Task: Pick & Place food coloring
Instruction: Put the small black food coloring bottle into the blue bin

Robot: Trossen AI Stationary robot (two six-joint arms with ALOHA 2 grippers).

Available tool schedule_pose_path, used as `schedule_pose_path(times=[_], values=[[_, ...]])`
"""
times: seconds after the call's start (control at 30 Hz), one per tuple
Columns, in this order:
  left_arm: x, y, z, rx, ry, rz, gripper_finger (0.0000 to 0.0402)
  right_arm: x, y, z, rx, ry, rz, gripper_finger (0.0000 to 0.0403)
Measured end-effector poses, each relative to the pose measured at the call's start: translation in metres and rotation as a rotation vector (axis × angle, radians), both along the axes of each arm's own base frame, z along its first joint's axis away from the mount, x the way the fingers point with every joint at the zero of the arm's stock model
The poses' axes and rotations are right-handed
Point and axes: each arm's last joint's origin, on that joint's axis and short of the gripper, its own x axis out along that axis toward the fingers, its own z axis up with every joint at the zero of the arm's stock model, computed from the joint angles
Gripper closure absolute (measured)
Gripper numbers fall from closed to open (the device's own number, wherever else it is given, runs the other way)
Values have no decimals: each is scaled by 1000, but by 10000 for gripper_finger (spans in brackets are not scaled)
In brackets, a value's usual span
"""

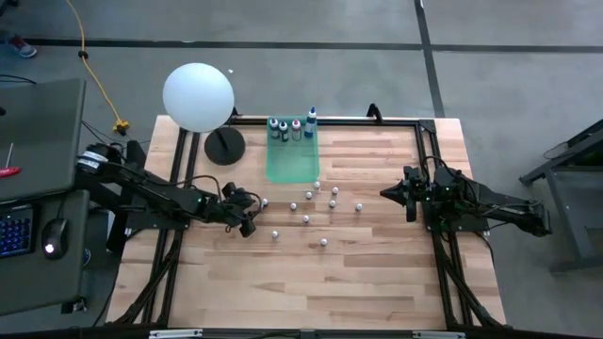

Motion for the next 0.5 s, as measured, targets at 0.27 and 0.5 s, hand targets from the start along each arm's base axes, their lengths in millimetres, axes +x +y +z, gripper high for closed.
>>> schedule_pose_path(times=[0.27, 0.5], values=[[4, -1, -2, -15, -33, 24, 220, 0, 0, 0, 1, 0, 0, 402], [5, 0, -6, -8, -26, 61, 220, 0, 0, 0, 0, 0, 0, 402]])
